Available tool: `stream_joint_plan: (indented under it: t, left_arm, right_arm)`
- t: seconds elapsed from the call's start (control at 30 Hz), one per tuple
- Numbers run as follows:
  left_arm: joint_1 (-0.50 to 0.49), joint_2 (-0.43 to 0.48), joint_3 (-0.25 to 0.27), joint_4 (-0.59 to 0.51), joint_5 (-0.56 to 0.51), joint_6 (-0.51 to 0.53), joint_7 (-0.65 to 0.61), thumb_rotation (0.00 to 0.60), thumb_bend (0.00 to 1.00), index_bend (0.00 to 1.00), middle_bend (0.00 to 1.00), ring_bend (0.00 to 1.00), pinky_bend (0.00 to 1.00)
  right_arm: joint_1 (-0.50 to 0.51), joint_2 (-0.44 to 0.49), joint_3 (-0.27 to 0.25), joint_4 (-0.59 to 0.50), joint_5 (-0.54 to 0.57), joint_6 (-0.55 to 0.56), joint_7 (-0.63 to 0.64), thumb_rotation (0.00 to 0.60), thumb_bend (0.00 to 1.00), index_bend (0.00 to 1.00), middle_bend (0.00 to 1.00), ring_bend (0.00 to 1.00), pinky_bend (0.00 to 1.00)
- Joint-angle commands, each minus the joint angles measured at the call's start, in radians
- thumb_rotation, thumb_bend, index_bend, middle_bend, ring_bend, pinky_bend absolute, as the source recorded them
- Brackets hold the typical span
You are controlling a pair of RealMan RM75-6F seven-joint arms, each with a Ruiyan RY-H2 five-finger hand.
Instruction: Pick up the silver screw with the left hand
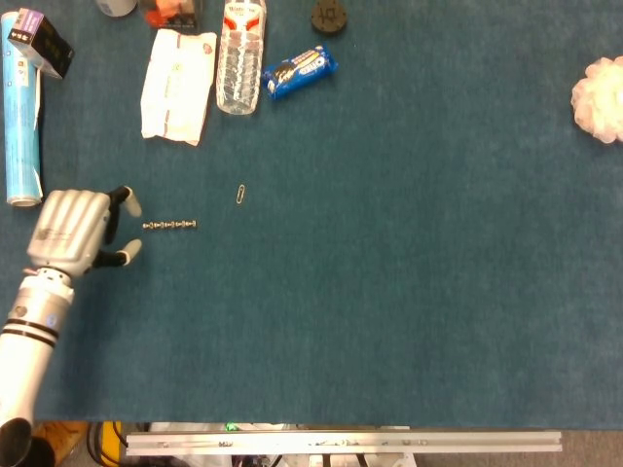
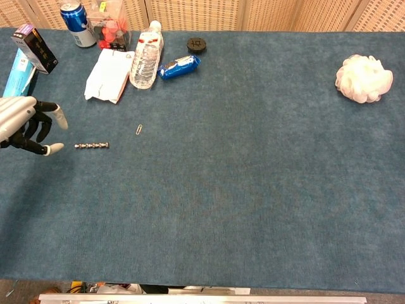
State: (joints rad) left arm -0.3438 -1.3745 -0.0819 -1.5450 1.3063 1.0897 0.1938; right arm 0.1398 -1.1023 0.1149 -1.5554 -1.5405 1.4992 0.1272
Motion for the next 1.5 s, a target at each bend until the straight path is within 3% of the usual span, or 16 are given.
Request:
stream_joint_plan:
  t: [0.03, 0.53, 1.5]
  left_arm:
    - [-0.015, -0.032, -0.001, 0.028, -0.027, -0.016, 0.025, 0.600, 0.23, 0.44, 0.76, 0.75, 0.89]
    - [-0.057, -0.127, -0.022, 0.096, -0.182, -0.070, 0.114, 0.600, 0.23, 0.46, 0.77, 0.76, 0.89]
    - [-0.107, -0.190, -0.025, 0.166, -0.293, -0.102, 0.173, 0.600, 0.31, 0.50, 0.78, 0.77, 0.90]
  right_arm:
    - [-0.002, -0.001, -0.001, 0.005, 0.004, 0.001, 0.004, 0.600, 0.33, 0.49, 0.44, 0.41, 0.46]
    - [-0.018, -0.009, -0.007, 0.037, 0.023, 0.011, 0.046, 0.600, 0.33, 0.49, 0.44, 0.41, 0.46]
    - [-0.028, -0.021, -0.011, 0.075, 0.035, 0.006, 0.080, 0.600, 0.33, 0.49, 0.44, 0.41, 0.46]
